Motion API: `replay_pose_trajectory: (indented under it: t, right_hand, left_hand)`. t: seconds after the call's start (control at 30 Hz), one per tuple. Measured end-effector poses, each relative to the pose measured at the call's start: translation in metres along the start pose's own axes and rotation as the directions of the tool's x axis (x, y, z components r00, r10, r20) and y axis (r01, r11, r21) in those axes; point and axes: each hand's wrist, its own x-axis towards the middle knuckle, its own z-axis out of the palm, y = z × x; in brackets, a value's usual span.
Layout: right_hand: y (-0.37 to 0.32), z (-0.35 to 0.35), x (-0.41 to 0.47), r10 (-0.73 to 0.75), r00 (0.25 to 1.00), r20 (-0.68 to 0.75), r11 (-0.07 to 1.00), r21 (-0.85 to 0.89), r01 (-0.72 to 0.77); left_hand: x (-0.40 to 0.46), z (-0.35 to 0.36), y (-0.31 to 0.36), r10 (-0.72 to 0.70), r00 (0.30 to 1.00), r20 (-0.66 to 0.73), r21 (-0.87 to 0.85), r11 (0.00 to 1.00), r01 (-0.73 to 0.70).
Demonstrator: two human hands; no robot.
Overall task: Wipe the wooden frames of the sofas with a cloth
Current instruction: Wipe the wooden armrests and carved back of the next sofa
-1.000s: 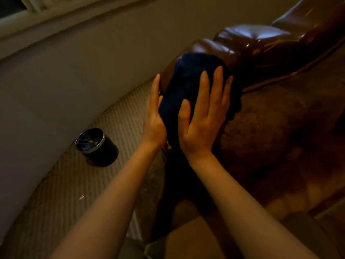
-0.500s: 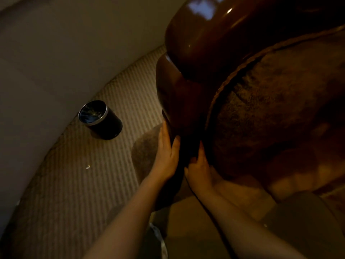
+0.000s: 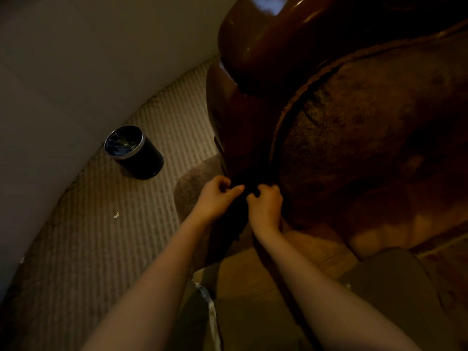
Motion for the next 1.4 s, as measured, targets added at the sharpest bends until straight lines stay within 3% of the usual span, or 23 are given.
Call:
replay_pose_trajectory:
  t: [0.1, 0.2, 0.33, 0.4, 0.5, 0.6, 0.7, 0.8, 0.87, 1.03, 1.13, 1.23, 1.33, 1.4]
  right_hand:
    - [-0.021, -0.012, -0.001, 0.083, 0.989, -0.119, 0.977, 0.207, -0.057]
    - [-0.044, -0.021, -0.003, 0.137, 0.975, -0.175, 0.901, 0.430, -0.050]
    - [-0.062, -0.028, -0.005, 0.032, 0.948, -0.316, 0.829, 0.538, 0.152]
    - [-0.049, -0.020, -0.003, -0.076, 0.932, -0.355, 0.855, 0.458, 0.244]
    - [-0.022, -0.006, 0.002, -0.267, 0.903, -0.337, 0.917, 0.201, 0.346]
    - [-0.009, 0.001, 0.007, -0.419, 0.844, -0.334, 0.895, 0.001, 0.445]
    - [0.011, 0.008, 0.001, -0.508, 0.850, -0.141, 0.857, -0.185, 0.481]
    - [0.020, 0.010, -0.009, -0.362, 0.897, 0.254, 0.889, -0.194, 0.414]
    - [0.014, 0.007, -0.010, -0.251, 0.918, 0.306, 0.933, -0.175, 0.314]
    - [0.011, 0.008, -0.008, -0.178, 0.965, 0.193, 0.971, -0.125, 0.204]
    - [0.000, 0.000, -0.005, 0.069, 0.997, 0.025, 0.996, 0.061, -0.070]
    - [-0.018, -0.012, -0.001, 0.228, 0.972, -0.057, 0.931, 0.306, -0.200]
    - [-0.036, -0.020, -0.001, 0.248, 0.964, -0.098, 0.854, 0.492, -0.170]
    - [-0.046, -0.024, -0.003, 0.220, 0.969, -0.109, 0.846, 0.516, -0.133]
  left_hand:
    - [-0.010, -0.002, 0.035, 0.049, 0.980, -0.194, -0.145, 0.986, -0.078]
    - [-0.034, 0.000, 0.058, 0.162, 0.917, -0.363, -0.246, 0.933, -0.263]
    - [-0.049, 0.008, 0.054, 0.390, 0.734, -0.555, -0.079, 0.854, -0.514]
    - [-0.039, 0.018, 0.037, 0.435, 0.712, -0.551, 0.027, 0.862, -0.506]
    - [-0.023, 0.032, 0.009, 0.420, 0.746, -0.518, 0.060, 0.887, -0.457]
    - [-0.015, 0.038, -0.002, 0.368, 0.786, -0.497, 0.048, 0.916, -0.398]
    - [-0.009, 0.043, -0.019, 0.199, 0.878, -0.436, 0.028, 0.978, -0.208]
    - [-0.006, 0.042, -0.037, -0.188, 0.933, -0.306, -0.124, 0.980, 0.156]
    - [-0.005, 0.039, -0.034, -0.279, 0.928, -0.246, -0.154, 0.957, 0.247]
    - [-0.016, 0.029, -0.020, -0.343, 0.934, -0.096, -0.240, 0.919, 0.313]
    - [-0.021, 0.029, -0.002, -0.334, 0.942, -0.020, -0.337, 0.890, 0.308]
    - [-0.026, 0.028, 0.029, -0.269, 0.960, -0.074, -0.456, 0.865, 0.207]
    - [-0.033, 0.026, 0.060, -0.180, 0.970, -0.164, -0.541, 0.838, 0.064]
    - [-0.037, 0.024, 0.068, -0.133, 0.964, -0.230, -0.559, 0.829, -0.019]
